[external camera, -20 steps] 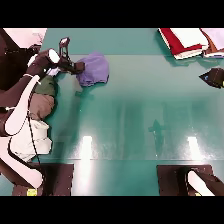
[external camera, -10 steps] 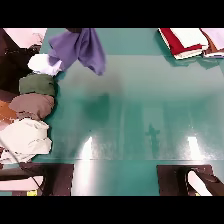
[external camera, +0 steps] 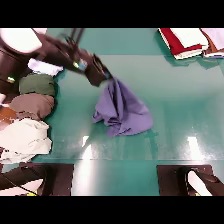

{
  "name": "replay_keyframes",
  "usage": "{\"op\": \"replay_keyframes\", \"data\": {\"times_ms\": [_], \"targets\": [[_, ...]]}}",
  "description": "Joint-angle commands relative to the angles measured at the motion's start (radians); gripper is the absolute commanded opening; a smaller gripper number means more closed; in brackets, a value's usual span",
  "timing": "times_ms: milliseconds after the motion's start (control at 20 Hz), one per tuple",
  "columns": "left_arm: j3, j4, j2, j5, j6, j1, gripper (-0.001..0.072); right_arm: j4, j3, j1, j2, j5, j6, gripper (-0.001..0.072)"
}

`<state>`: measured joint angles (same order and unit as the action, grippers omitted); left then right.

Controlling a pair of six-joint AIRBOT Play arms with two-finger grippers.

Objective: Fold the shirts.

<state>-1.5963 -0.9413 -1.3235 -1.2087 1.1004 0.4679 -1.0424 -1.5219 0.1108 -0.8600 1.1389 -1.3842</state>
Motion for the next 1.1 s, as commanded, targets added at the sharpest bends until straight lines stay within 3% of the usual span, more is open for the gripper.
{"op": "replay_keyframes", "data": {"times_ms": [0, 50, 250, 400, 650, 1050], "targets": [[0.178, -0.003, -0.027, 0.047, 0.089, -0.004, 0.0659, 0.0, -0.004, -0.001, 0.0, 0.042, 0.0, 0.0017], [0.177, -0.011, -0.027, 0.038, 0.09, -0.036, 0.0618, 0.0, -0.004, -0.001, -0.002, 0.047, 0.0, 0.0018], [0.182, -0.016, -0.004, -0.012, 0.126, -0.249, 0.0619, 0.0, -0.004, -0.001, -0.002, 0.069, 0.0, 0.0017], [0.311, 0.002, -0.005, -0.018, 0.128, -0.317, 0.062, 0.0, -0.004, -0.001, -0.003, 0.069, 0.0, 0.0017], [0.614, 0.333, -0.051, 0.196, -0.031, -0.306, 0.062, 0.001, -0.001, -0.001, -0.007, 0.069, -0.001, 0.0017], [0.636, 0.638, -0.244, 0.211, -0.114, -0.306, 0.0619, 0.001, -0.001, -0.001, -0.007, 0.07, -0.001, 0.0017]]}}
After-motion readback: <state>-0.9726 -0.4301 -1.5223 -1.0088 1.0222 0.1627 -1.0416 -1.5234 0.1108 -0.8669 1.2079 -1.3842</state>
